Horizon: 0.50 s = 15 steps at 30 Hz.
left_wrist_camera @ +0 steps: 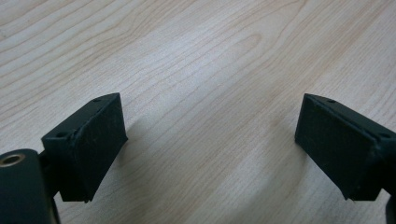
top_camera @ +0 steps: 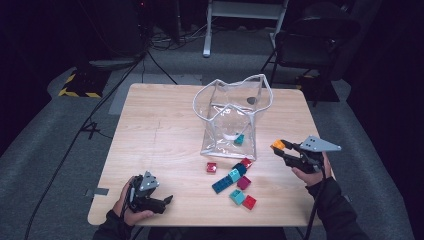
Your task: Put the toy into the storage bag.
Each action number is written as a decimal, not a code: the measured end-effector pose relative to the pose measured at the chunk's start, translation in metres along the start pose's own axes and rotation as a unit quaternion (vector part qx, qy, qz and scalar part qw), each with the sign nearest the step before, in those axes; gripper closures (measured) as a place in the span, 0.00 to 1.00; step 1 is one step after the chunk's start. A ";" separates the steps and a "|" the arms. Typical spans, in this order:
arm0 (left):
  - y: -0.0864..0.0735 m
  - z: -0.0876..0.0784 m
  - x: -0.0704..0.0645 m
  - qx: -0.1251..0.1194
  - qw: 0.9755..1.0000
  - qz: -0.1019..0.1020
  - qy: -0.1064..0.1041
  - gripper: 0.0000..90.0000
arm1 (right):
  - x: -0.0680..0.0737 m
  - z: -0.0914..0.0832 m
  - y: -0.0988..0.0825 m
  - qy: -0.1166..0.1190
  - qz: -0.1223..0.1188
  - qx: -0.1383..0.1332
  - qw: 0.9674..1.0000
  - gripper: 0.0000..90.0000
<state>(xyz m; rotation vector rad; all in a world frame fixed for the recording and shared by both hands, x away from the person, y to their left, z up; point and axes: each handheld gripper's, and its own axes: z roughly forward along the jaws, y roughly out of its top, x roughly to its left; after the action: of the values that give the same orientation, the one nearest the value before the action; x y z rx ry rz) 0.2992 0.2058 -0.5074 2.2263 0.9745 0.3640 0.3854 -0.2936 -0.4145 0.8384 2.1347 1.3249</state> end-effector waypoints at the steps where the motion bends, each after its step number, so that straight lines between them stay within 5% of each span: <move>1: 0.000 0.000 0.000 0.000 1.000 0.000 0.000 0.10 | 0.000 -0.001 0.005 -0.001 -0.004 -0.002 1.000 0.66; 15: 0.000 0.000 0.000 0.000 1.000 0.000 0.000 0.10 | -0.002 -0.003 0.054 -0.010 -0.018 -0.043 0.999 0.66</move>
<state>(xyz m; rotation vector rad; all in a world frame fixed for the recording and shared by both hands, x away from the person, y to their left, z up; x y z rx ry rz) 0.2991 0.2058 -0.5074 2.2261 0.9744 0.3647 0.3976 -0.2788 -0.3638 0.7715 2.0533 1.3732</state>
